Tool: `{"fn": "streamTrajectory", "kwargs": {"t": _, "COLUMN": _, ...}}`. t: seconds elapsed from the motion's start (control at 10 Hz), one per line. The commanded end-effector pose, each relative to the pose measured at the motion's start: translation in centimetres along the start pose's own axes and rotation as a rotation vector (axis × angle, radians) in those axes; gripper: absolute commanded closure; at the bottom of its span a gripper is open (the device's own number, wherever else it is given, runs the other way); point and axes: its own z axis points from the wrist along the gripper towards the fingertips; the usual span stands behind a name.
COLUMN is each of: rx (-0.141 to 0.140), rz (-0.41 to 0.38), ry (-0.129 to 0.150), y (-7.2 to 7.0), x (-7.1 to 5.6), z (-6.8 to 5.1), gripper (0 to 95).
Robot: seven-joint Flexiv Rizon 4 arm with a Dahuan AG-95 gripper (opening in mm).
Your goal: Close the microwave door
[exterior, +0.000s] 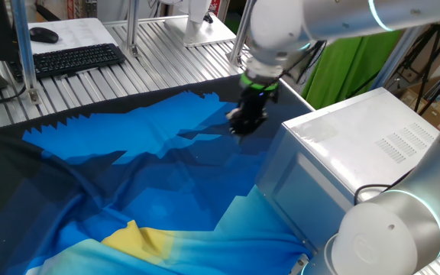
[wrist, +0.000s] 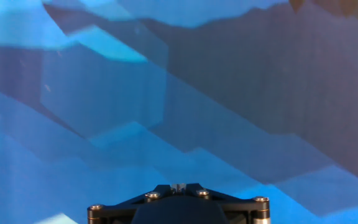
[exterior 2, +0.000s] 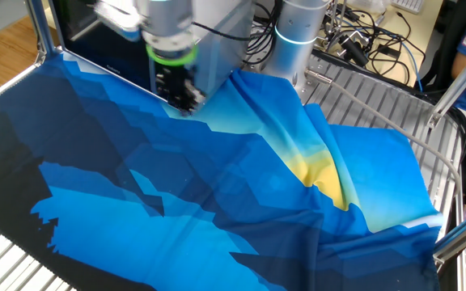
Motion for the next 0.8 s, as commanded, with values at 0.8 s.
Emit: {"fn": "streamTrajectory", "kwargs": {"t": 0.8, "rx": -0.01, "rz": 0.058, "ry": 0.001, "y": 2.2, "x": 5.5, "z": 2.5, "gripper": 95.0}}
